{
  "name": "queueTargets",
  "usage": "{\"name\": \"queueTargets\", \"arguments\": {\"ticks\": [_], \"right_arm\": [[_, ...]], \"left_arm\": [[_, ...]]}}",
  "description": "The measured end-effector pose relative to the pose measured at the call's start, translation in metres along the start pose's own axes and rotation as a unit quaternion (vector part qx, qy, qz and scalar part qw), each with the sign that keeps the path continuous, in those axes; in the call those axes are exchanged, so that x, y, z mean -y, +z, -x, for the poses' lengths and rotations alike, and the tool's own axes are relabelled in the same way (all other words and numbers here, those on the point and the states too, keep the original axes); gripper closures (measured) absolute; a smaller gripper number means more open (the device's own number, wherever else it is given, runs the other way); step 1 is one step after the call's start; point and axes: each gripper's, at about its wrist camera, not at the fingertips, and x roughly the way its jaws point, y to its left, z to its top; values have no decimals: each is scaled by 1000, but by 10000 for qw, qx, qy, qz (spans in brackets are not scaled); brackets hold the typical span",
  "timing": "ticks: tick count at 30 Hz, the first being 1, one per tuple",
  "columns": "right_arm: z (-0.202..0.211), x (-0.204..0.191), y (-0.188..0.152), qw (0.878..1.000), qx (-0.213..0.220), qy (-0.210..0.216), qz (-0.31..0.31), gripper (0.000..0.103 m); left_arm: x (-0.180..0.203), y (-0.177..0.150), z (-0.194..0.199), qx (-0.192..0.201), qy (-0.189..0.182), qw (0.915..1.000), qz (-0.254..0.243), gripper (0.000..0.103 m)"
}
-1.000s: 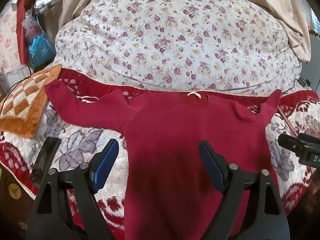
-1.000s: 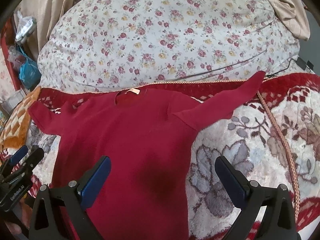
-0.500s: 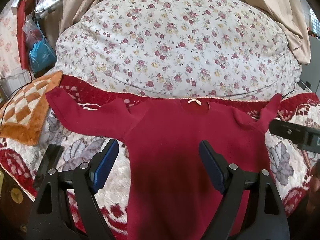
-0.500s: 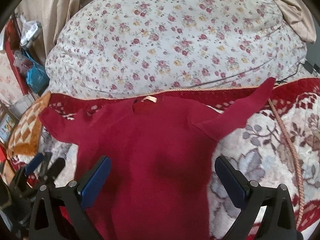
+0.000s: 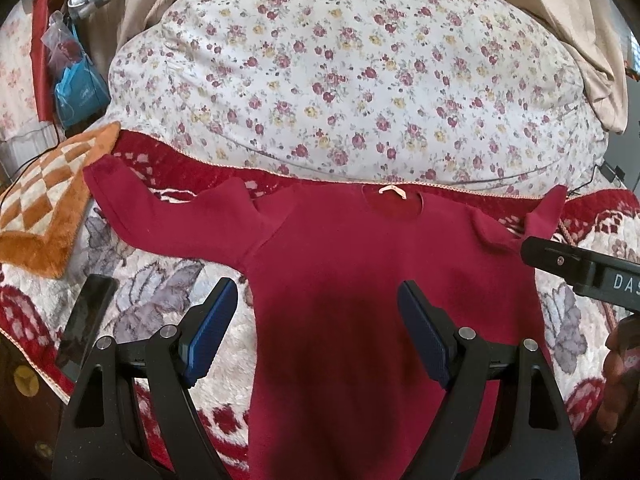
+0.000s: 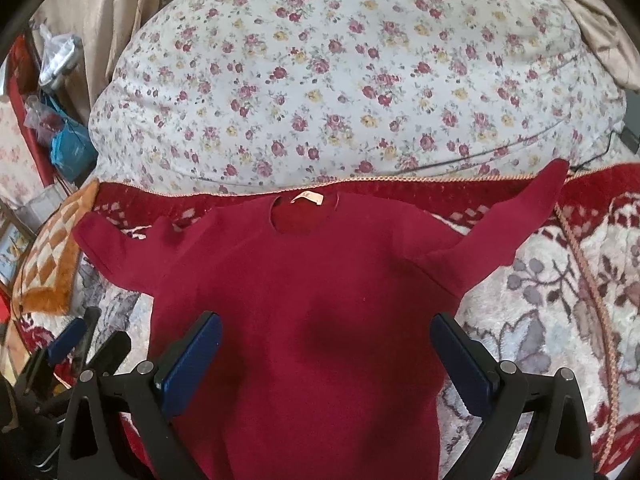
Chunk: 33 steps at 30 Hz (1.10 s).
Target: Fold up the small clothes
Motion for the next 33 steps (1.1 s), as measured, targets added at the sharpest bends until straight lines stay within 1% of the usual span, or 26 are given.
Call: {"name": "queueTargets", "arguments": {"ticks": [5, 8, 10, 18, 25, 33], "right_arm": [[-4, 5, 0, 9998, -76, 141, -77, 0], [-4, 6, -1, 9992, -72, 380, -108, 0], [-4, 6, -1, 9988, -103, 466, -141, 0], [-8, 5, -5, 9989, -191, 392, -152, 0], [-10, 5, -7, 9996, -158, 205, -98, 0], [-11, 2, -9, 9999, -114, 95, -4, 0]], "left_arm": [[3, 1, 0, 7, -8, 10000, -22, 21], [3, 2, 0, -6, -14, 10000, -12, 21], [4, 2, -1, -10, -14, 10000, -8, 21], [5, 2, -1, -6, -3, 10000, -17, 21], [5, 2, -1, -4, -5, 10000, -17, 21], [7, -1, -3, -34, -1, 10000, -4, 21]]}}
